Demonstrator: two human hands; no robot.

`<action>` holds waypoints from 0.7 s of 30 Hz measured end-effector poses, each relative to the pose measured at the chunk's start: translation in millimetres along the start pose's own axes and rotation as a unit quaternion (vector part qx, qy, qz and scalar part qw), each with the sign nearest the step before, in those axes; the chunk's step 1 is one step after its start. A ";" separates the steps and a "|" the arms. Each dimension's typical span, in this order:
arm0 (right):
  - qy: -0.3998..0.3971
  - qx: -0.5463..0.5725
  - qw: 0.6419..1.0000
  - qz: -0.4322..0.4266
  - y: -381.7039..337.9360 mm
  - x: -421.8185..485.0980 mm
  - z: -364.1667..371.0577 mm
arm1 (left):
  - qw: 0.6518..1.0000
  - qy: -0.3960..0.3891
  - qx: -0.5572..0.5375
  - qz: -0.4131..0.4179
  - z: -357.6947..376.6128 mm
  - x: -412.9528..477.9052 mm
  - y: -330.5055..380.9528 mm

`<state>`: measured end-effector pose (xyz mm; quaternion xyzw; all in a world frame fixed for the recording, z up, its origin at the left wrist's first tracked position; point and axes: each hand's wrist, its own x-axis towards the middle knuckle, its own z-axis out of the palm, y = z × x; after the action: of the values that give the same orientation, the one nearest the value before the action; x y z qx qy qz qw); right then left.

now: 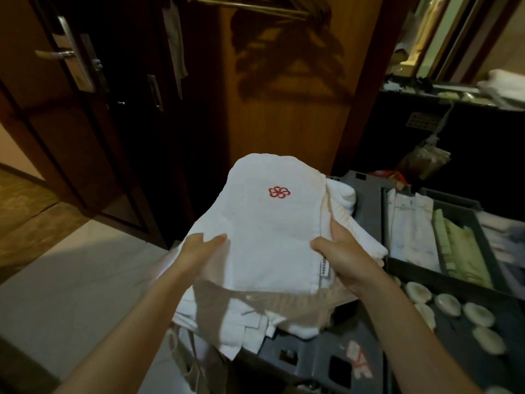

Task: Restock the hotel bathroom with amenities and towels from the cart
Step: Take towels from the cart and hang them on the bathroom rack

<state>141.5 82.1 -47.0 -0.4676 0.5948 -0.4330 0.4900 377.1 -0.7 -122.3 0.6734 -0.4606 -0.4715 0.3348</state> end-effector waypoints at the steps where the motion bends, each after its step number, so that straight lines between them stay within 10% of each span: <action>1: 0.004 -0.007 1.000 -0.006 0.3 -2.8 -0.2 | 0.999 -0.018 -0.030 -0.011 -3.8 -0.5 0.2; 10: 0.120 -0.017 0.992 0.035 11.9 -15.1 -36.7 | 0.976 -0.125 -0.177 -0.005 -22.2 -12.6 -17.9; 21: 0.190 -0.260 0.946 -0.027 29.2 -23.7 -24.9 | 0.998 -0.028 -0.029 0.042 -4.7 -30.6 -39.6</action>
<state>115.1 112.2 -67.6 -0.5037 0.7558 -0.3576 0.2171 389.6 42.0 -145.8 0.6295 -0.4838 -0.4892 0.3610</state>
